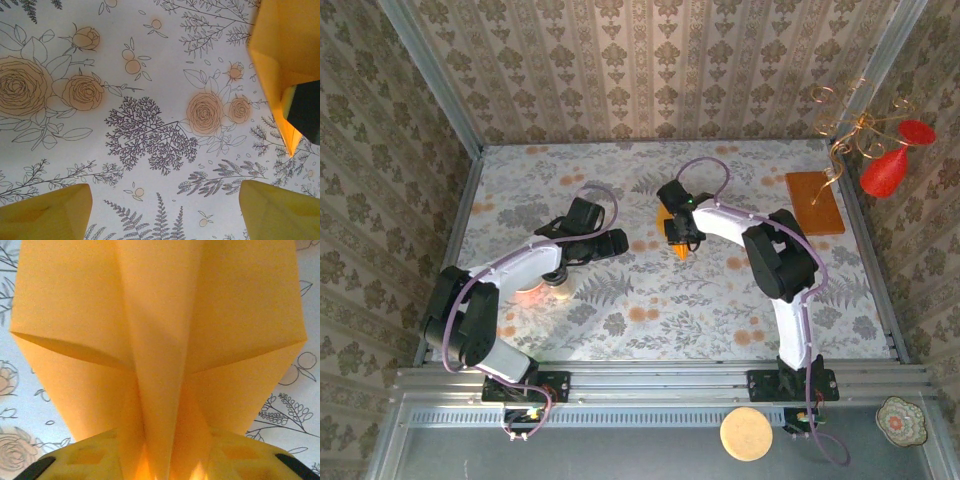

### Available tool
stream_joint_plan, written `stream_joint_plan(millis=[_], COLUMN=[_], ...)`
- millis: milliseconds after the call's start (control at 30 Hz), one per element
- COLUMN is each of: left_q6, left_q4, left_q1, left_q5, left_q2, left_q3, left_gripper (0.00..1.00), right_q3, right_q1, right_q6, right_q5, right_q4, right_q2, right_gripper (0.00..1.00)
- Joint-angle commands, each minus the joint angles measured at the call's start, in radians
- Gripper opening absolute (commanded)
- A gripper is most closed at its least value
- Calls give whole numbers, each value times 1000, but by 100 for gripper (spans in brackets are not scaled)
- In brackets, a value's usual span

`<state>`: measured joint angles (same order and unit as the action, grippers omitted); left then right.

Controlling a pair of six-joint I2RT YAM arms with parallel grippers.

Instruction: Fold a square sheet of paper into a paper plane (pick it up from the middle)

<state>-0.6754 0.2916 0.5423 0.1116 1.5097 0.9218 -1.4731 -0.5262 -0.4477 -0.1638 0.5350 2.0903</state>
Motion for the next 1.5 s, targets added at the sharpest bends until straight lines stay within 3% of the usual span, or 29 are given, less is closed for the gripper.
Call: stream_joint_plan(millis=[0, 467, 800, 1033, 1200, 1333, 1467], left_q6=[20, 27, 52, 111, 173, 255, 323], left_q4=[1, 15, 37, 59, 10, -12, -91], left_q1=[-4, -10, -31, -81, -145, -181, -239], left_q5=[2, -16, -29, -69, -118, -248, -408], left_q2=[-32, -35, -39, -106, -191, -294, -416], left_q3=[16, 32, 74, 138, 116, 59, -70], left_gripper=[78, 79, 79, 81, 86, 96, 100], right_q3=[-16, -27, -74, -85, -10, 161, 404], right_q1=[2, 20, 23, 31, 46, 62, 106], right_q6=[-5, -34, -36, -26, -29, 1, 33], right_q5=[2, -49, -24, 8, -44, -178, -329], right_q4=[37, 15, 29, 50, 34, -70, -240], right_q2=[28, 84, 42, -180, -358, -555, -787], right_gripper=[40, 54, 53, 63, 71, 80, 100])
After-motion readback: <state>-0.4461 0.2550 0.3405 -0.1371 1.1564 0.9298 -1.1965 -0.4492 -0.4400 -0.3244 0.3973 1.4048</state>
